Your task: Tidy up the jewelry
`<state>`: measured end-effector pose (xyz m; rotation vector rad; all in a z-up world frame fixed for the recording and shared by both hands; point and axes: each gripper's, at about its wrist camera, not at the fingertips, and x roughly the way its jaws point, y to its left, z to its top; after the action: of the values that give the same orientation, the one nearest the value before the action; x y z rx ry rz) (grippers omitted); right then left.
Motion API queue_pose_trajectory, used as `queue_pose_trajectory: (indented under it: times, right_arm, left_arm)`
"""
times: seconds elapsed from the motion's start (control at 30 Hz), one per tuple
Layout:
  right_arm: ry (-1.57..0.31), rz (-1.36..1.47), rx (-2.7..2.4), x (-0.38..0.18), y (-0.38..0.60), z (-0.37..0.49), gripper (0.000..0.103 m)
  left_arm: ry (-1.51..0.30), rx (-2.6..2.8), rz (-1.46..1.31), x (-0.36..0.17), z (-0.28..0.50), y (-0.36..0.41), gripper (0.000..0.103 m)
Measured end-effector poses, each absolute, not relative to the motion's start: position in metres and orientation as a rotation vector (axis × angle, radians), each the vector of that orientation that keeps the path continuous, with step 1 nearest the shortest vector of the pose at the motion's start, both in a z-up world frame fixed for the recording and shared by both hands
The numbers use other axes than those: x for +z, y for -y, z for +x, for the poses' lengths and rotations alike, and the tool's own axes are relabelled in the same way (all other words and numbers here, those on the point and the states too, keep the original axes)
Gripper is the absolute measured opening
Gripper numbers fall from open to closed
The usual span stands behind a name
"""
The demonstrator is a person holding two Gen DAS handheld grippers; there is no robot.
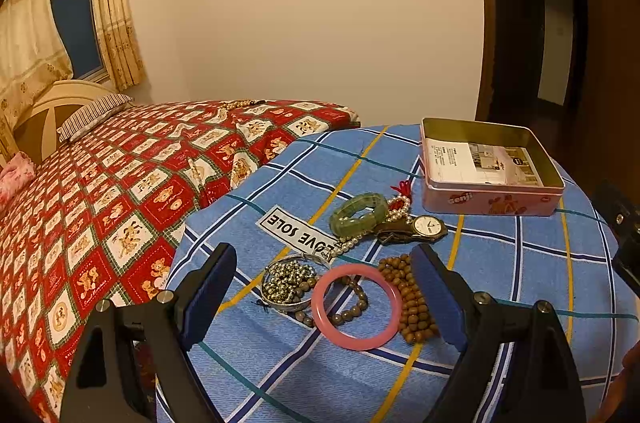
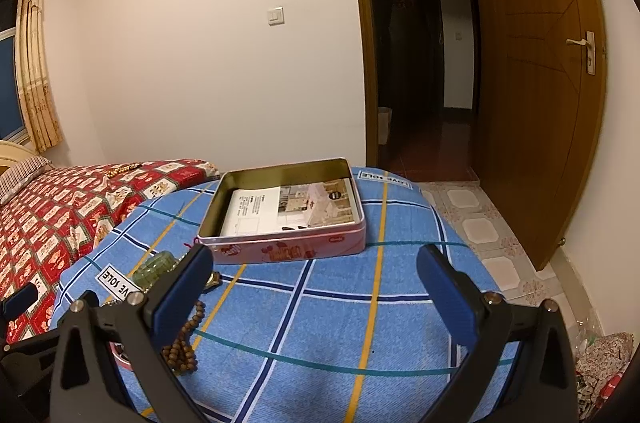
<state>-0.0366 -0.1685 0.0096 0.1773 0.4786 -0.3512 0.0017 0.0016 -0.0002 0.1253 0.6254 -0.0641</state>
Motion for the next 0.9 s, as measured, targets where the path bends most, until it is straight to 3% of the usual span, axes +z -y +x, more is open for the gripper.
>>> queue_pose_trajectory:
  times: [0.9]
  right_arm:
    - [-0.511, 0.169, -0.364, 0.0100, 0.1700, -0.0348, 0.103]
  left_arm:
    - [-0.615, -0.077, 0.122, 0.0043, -0.0033, -0.0017, 0.089]
